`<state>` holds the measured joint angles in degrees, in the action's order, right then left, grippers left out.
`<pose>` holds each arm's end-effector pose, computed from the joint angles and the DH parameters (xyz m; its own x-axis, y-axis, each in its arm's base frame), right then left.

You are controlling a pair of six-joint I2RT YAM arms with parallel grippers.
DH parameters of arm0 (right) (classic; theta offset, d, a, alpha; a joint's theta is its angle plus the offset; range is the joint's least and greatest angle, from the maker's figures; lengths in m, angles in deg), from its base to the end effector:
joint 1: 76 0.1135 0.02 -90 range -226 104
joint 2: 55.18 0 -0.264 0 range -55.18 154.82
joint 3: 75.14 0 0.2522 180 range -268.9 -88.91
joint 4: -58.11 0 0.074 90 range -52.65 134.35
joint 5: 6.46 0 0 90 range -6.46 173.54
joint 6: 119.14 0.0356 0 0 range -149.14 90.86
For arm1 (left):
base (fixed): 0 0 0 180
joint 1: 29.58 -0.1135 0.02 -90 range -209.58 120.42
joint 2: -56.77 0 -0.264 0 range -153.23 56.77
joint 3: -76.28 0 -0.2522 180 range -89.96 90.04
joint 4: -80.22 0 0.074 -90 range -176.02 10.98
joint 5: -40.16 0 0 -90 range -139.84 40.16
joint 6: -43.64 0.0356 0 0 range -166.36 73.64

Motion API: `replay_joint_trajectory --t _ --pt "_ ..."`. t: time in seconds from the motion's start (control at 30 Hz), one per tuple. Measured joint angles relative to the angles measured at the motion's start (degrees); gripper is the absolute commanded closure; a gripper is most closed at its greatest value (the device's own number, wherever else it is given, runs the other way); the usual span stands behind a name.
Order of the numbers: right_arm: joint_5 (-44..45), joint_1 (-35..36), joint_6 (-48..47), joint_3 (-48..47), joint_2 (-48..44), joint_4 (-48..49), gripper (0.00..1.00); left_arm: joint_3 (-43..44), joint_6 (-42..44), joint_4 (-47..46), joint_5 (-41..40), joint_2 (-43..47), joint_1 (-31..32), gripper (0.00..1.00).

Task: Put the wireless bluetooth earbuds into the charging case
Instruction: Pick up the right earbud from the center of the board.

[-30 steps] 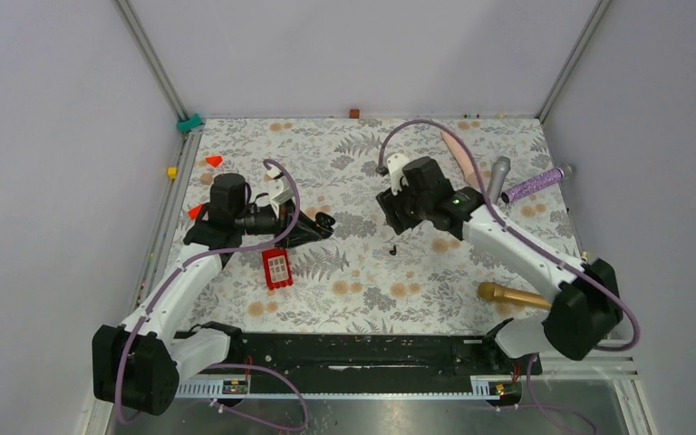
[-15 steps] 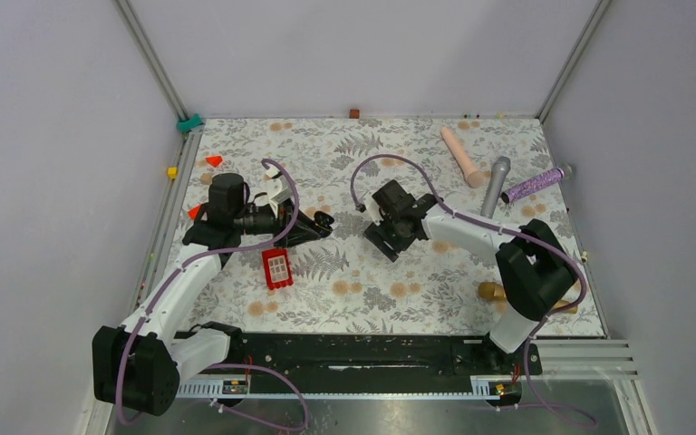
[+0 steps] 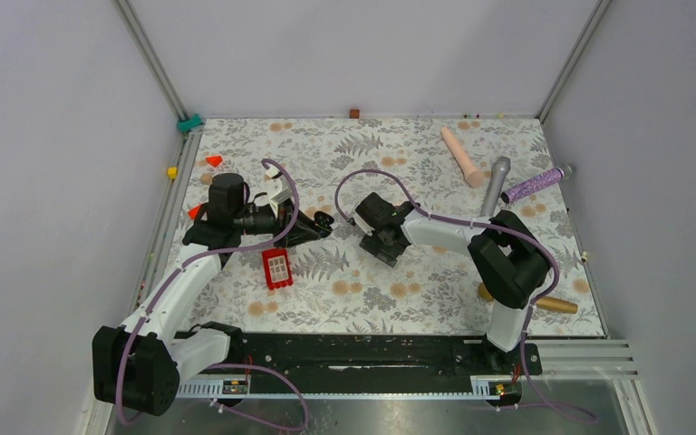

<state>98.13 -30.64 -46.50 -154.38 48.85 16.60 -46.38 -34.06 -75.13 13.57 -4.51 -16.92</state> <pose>0.2569 0.2474 0.1646 -0.4299 -0.8462 -0.3148 -0.7813 0.5234 -0.3401 0.2113 -0.0801 0.2847 -0.2721 0.1588 -0.9491 0.9438 0.2362 -0.2310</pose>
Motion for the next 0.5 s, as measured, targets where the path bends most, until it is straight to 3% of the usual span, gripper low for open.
replay_joint_trajectory --t 0.5 --pt "10.1 -0.1 -3.1 -0.4 0.7 2.0 0.23 0.0 0.0 0.0 0.0 0.0 -0.1 1.0"
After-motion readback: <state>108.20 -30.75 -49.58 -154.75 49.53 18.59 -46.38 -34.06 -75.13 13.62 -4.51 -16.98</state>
